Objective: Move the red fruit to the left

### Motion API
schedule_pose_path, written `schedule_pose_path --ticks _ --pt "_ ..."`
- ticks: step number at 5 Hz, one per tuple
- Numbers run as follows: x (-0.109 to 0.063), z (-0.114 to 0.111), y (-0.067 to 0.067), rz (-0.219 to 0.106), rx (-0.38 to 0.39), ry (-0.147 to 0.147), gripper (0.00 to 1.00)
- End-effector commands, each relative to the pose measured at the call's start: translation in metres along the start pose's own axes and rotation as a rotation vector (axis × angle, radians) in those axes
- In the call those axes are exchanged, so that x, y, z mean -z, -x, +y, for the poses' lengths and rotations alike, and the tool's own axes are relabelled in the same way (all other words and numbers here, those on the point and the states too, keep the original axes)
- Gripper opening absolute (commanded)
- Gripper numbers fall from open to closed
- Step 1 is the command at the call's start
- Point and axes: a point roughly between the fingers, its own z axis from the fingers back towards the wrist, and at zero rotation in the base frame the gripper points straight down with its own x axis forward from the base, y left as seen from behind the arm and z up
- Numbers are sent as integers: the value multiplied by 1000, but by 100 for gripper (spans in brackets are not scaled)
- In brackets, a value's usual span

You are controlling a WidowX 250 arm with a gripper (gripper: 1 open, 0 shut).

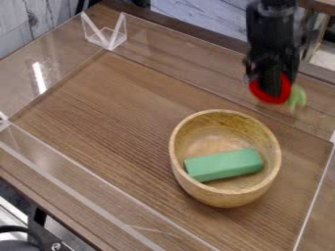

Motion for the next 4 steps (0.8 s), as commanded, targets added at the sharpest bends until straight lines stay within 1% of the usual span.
schedule_pose_path --ticks 1,2,4 --pt "-59 -12 -6 14 35 100 0" --pt "-71 -10 -8 20 38 108 0" --pt "-41 -1 -1 4 40 97 0"
